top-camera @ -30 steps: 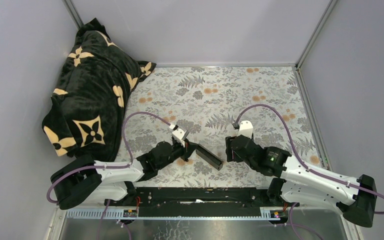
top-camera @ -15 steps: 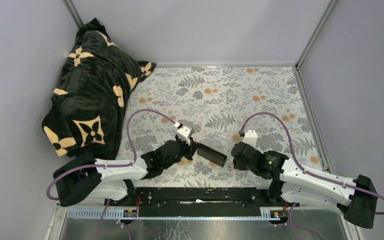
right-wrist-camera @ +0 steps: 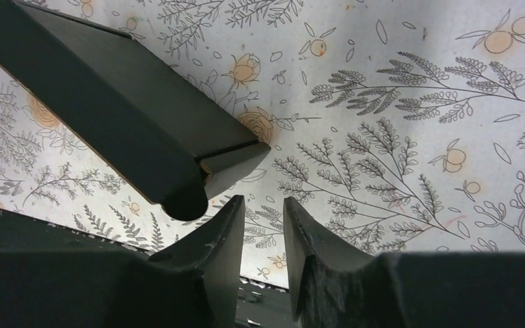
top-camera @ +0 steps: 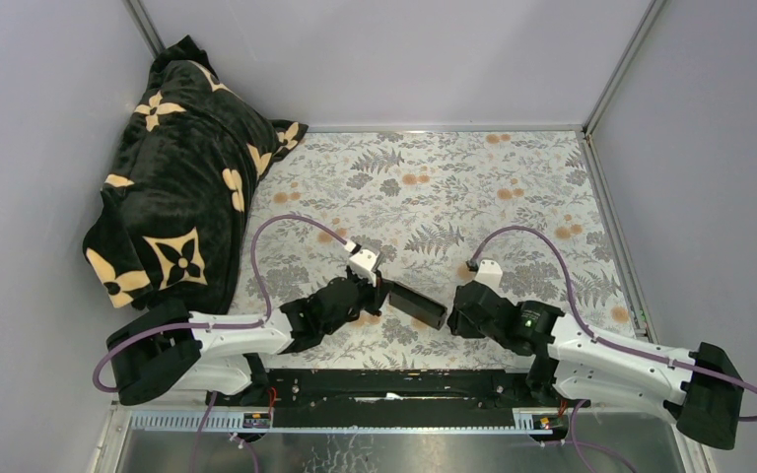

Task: Fold the paper box
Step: Close the paper box at the center of the board.

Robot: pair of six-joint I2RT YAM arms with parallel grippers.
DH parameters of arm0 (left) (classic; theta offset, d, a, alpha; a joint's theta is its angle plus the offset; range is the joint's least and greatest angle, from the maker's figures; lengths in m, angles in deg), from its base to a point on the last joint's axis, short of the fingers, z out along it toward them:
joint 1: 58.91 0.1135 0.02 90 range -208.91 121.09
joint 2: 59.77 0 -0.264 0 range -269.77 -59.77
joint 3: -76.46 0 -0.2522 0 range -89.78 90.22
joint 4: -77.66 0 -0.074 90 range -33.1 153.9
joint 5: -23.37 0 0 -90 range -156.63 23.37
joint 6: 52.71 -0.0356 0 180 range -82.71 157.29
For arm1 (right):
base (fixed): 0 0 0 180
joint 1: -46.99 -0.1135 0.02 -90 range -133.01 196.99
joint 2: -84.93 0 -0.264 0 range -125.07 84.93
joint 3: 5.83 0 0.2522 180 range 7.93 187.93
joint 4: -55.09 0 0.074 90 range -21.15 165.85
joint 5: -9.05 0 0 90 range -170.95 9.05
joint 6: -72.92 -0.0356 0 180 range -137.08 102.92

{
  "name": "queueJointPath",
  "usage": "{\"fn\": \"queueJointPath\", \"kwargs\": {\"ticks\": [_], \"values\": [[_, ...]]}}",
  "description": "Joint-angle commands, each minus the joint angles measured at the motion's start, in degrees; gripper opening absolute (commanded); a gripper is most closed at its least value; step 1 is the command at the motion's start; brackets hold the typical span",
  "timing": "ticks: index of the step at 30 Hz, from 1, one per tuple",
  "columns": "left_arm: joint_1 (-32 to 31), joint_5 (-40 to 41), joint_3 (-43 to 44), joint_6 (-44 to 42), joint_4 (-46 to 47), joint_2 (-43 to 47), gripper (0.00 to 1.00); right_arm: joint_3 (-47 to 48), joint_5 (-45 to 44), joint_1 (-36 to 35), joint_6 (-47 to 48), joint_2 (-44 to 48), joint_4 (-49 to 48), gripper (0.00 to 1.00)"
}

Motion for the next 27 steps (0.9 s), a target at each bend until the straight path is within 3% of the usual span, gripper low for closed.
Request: {"fn": "queueJointPath", "kwargs": {"ticks": [1,11,20,27], "values": [[-1.1,2.6,-0.3,0.7,-4.4,0.0,0.06,0.1,-2.4,0.1,-1.5,-1.0,-3.7,0.34],[-2.5,4.7,0.3,1.9,-6.6,0.8,0.06,0.0,-3.0,2.9,0.4,-4.0,-6.5,0.34],[-2.6,5.1,2.1,2.3,-9.0,-0.2,0.06,0.0,2.5,11.3,6.6,-4.8,-10.0,0.34],[-2.6,5.5,4.0,2.7,-11.0,-1.8,0.06,1.4,5.1,13.3,8.9,-7.6,-12.2,0.34]]}}
